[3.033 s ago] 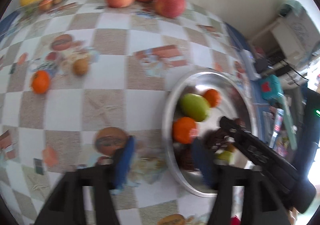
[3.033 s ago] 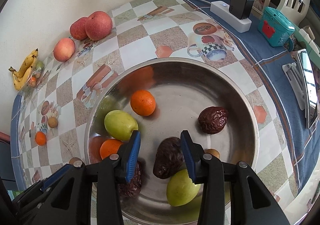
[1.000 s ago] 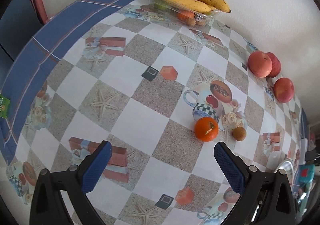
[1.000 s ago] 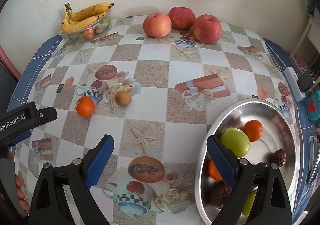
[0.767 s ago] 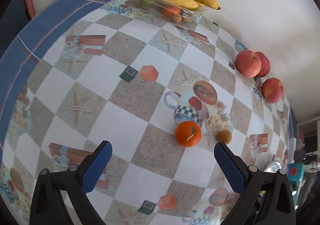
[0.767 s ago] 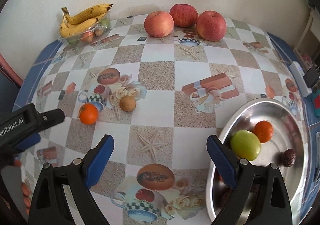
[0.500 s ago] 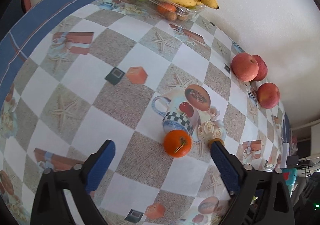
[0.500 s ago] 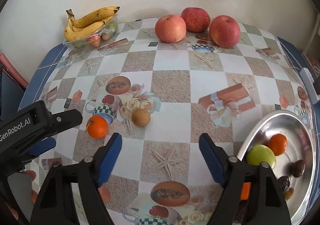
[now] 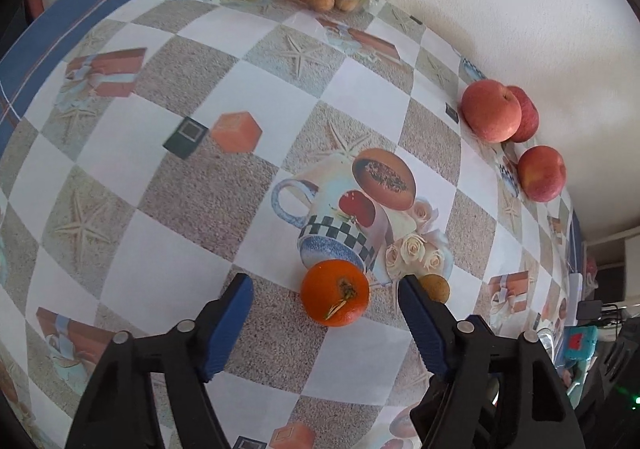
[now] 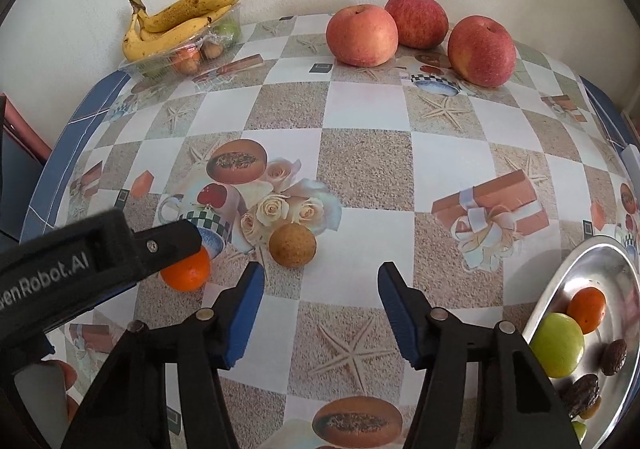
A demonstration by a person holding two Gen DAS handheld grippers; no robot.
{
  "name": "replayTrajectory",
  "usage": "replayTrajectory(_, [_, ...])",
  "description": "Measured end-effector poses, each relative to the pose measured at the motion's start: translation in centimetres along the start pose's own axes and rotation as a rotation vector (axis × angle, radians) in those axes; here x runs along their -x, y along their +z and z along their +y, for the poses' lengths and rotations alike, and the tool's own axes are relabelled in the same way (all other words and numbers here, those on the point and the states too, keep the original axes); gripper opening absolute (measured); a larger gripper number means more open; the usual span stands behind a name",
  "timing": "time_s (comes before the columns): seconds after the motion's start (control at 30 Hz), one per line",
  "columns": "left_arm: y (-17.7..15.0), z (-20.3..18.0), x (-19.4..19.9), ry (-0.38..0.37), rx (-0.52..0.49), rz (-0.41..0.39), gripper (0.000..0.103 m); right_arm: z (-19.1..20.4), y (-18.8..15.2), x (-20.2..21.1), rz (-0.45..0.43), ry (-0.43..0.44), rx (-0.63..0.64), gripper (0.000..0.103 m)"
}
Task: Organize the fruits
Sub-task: 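Move the left tool to the last tangerine while the right moves to the tan round fruit, then grasp the tan round fruit with the right tool while the left grasps the tangerine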
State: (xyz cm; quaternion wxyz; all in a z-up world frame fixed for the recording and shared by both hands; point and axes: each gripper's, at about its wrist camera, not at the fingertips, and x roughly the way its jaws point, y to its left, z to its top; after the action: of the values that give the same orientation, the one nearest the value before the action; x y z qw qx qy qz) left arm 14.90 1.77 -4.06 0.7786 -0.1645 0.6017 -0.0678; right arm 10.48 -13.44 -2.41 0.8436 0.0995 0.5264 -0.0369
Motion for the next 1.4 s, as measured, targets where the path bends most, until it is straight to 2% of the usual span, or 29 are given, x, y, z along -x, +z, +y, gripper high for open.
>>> replayTrajectory(0.1, [0.0, -0.1, -0.2, 0.004, -0.003, 0.011, 0.059, 0.1, 0.2, -0.3, 0.001, 0.003, -0.002, 0.056])
replayTrajectory(0.27, [-0.1, -0.2, -0.4, -0.012, 0.004, 0.023, 0.044, 0.4, 0.8, -0.6, -0.007, 0.012, 0.002, 0.050])
replayTrajectory(0.33, [-0.1, -0.1, -0.3, -0.028, 0.011, 0.024, 0.039, 0.6, 0.9, -0.8, -0.006, 0.017, 0.009, 0.044])
replayTrajectory(0.57, [-0.4, 0.2, 0.0, -0.022, 0.021, 0.015, 0.039, 0.7, 1.3, -1.2, -0.011, 0.054, 0.007, 0.028])
replayTrajectory(0.73, [-0.7, 0.5, 0.2, -0.020, 0.040, 0.015, 0.039, 0.7, 1.0, -1.0, -0.010, 0.066, 0.013, 0.028])
replayTrajectory(1.07, [-1.6, 1.2, 1.0, -0.020, 0.077, 0.018, 0.039, 0.3, -0.4, 0.9, -0.014, 0.017, 0.040, 0.027])
replayTrajectory(1.4, [-3.5, 0.6, 2.5, 0.003, 0.050, 0.005, 0.039, -0.4, -1.7, 3.7, -0.038, 0.003, 0.041, 0.027])
